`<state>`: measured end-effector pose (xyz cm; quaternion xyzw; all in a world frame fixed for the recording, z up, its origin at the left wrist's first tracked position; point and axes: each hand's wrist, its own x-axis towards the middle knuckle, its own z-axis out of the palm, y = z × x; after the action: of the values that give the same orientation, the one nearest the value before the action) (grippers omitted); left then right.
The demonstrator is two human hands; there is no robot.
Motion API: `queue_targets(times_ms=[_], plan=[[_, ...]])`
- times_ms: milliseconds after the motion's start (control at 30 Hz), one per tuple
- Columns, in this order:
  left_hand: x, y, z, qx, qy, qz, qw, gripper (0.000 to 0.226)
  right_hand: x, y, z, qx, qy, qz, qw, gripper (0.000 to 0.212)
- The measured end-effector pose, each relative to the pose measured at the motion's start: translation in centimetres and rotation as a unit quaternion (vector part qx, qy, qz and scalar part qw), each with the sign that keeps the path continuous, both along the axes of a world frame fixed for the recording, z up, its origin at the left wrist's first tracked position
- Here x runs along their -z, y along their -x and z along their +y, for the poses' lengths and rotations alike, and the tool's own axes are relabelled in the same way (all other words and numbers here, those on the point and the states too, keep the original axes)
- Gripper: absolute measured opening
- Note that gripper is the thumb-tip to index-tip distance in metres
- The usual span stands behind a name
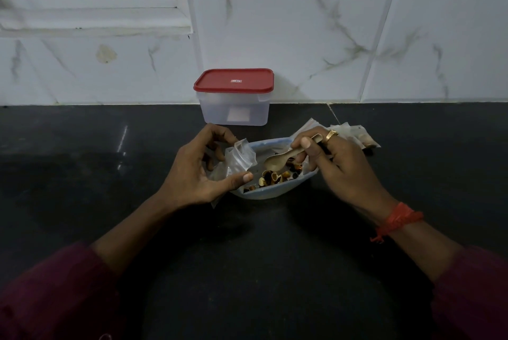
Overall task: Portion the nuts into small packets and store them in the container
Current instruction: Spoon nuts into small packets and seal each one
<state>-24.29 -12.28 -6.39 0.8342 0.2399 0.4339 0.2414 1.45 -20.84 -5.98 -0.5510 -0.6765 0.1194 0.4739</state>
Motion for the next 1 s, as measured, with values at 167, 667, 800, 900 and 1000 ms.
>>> queue_targets(times_ms=[167,667,800,900,1000], plan=[[0.1,0.0,0.1,-0.004,0.001,0.000,1.000,0.057,0.0,-0.5,0.2,0.033,0.048,0.059,0.997,0.026],[0.3,0.1,0.4,0.003,0.002,-0.004,1.000,0.055,-0.4,2.8,-0.8,-0.037,0.203,0.223,0.953,0.025],[0.3,0.1,0.5,0.000,0.008,-0.008,1.000,0.054,-0.4,3.2,-0.9,-0.026,0.228,0.257,0.939,0.026],[0.3,0.1,0.5,-0.001,0.009,-0.011,1.000,0.054,-0.5,3.1,-0.8,-0.004,0.231,0.304,0.924,0.025],[0.2,0.1,0.5,-0.003,0.010,-0.011,1.000,0.054,-0.5,2.7,-0.6,0.015,0.234,0.352,0.906,0.025]])
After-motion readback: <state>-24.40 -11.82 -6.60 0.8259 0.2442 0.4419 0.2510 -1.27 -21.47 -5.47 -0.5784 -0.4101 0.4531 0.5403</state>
